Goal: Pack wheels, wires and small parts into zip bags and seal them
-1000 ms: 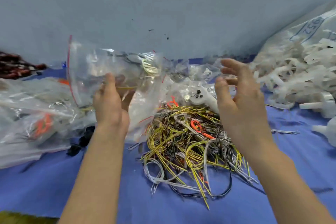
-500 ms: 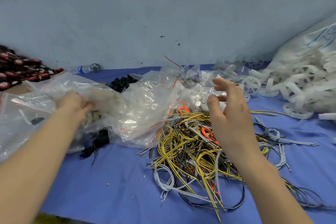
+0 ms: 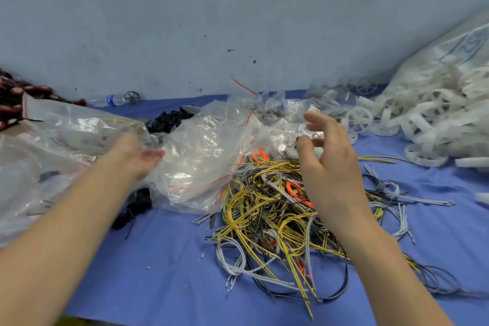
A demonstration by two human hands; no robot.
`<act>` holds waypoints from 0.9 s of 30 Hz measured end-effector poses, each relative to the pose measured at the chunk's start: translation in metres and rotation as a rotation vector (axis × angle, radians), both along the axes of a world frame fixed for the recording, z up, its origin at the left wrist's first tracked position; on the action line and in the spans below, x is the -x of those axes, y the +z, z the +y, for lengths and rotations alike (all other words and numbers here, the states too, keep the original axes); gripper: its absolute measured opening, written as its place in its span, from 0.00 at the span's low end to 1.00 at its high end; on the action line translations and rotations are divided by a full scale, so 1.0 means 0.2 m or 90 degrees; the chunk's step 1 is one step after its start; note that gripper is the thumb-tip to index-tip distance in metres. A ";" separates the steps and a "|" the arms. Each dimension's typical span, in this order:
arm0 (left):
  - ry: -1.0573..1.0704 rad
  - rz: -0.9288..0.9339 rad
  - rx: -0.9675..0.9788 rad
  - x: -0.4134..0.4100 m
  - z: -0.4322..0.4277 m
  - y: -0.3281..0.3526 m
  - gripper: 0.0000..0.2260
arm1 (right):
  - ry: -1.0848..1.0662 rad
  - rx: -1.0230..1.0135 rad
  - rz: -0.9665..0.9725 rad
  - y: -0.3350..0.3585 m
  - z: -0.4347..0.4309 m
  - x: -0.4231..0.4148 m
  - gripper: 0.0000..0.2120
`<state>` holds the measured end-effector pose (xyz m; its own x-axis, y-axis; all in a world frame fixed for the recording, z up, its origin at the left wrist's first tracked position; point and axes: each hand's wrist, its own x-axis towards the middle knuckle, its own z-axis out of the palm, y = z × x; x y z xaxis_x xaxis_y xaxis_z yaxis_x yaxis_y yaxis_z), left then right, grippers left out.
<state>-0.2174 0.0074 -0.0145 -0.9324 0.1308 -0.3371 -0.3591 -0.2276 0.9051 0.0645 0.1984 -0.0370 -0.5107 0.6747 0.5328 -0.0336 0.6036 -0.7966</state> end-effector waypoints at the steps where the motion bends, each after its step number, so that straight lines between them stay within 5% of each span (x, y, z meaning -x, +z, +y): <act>1: -0.050 -0.003 0.003 -0.07 0.06 -0.01 0.18 | -0.004 -0.001 0.002 0.00 0.01 -0.01 0.16; 6: -0.258 -0.001 0.125 -0.23 0.37 -0.14 0.22 | -0.038 0.003 0.008 0.00 0.11 -0.09 0.14; 13: -0.179 0.062 0.165 -0.21 0.56 -0.17 0.16 | -0.086 0.021 -0.010 -0.02 0.27 -0.20 0.13; 20: -0.071 0.490 0.362 -0.42 0.67 0.12 0.20 | -0.083 -0.006 -0.039 -0.02 0.25 -0.22 0.14; 27: -0.086 0.780 0.163 -0.88 0.69 0.50 0.14 | -0.053 -0.008 -0.016 -0.04 0.19 -0.27 0.15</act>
